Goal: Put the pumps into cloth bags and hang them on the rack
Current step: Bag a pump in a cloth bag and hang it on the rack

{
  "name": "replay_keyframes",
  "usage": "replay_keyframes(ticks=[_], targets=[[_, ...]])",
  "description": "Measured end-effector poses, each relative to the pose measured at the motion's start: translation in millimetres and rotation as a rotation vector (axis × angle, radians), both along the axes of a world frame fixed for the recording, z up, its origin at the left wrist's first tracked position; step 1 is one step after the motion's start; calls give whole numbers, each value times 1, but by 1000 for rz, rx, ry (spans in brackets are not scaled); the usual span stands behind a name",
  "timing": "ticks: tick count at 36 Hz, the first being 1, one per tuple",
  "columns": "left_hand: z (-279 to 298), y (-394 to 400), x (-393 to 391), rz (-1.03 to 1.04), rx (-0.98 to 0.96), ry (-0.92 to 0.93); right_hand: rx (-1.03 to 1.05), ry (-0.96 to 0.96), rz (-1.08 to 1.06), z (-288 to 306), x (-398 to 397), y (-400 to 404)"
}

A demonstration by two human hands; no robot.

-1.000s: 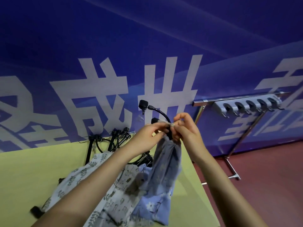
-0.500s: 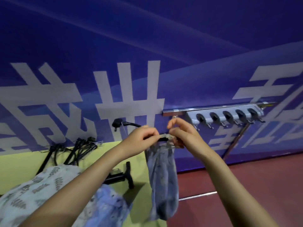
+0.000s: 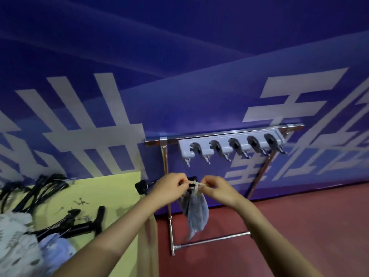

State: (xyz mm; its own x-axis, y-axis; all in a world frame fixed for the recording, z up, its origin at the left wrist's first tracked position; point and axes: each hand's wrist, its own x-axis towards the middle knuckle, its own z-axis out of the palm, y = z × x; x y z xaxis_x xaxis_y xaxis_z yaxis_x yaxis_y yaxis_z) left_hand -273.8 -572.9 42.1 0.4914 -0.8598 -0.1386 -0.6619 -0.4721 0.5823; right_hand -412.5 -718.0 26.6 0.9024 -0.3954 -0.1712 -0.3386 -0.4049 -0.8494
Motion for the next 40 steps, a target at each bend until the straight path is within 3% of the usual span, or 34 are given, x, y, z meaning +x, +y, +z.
replay_keyframes(ticks=[6,17,26,40], targets=[[-19,-35,15,114,46,77,218,-108,-142,-31,23,-25],[-40,-57,44,211,158,46,306,-153,-273,-66,77,-31],[-47,-64,55,150,-22,26,295,-361,-322,-74,86,-27],[-71,-78,58,179,72,113,428,-267,-323,-93,95,-32]])
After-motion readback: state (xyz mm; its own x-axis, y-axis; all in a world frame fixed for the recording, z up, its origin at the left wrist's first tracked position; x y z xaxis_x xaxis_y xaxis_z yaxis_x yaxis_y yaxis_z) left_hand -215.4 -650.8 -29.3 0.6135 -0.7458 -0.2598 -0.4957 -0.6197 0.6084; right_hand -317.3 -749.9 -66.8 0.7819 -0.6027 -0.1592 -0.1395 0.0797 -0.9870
